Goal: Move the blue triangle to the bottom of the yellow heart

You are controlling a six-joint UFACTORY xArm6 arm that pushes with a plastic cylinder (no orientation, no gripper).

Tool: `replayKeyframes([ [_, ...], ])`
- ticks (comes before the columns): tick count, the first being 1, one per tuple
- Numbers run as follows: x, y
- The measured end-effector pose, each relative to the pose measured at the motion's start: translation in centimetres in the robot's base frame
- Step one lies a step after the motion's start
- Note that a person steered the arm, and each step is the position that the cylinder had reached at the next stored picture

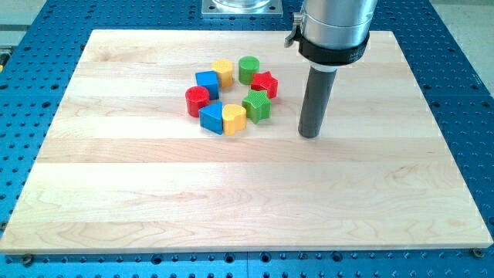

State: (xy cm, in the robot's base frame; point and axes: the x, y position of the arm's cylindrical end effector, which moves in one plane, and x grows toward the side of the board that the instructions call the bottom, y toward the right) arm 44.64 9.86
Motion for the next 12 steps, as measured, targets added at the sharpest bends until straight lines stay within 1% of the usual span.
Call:
replayKeyframes([
  [3, 0.5, 0.0],
  [4, 1.1, 2.1],
  [6, 1.2, 2.2],
  [7, 2.1, 2.5],
  [8, 3.9, -0.4],
  [9, 2.0, -4.8],
  [10, 1.5, -8.1],
  [11, 1.5, -9.7],
  [12, 0.1, -10.0],
])
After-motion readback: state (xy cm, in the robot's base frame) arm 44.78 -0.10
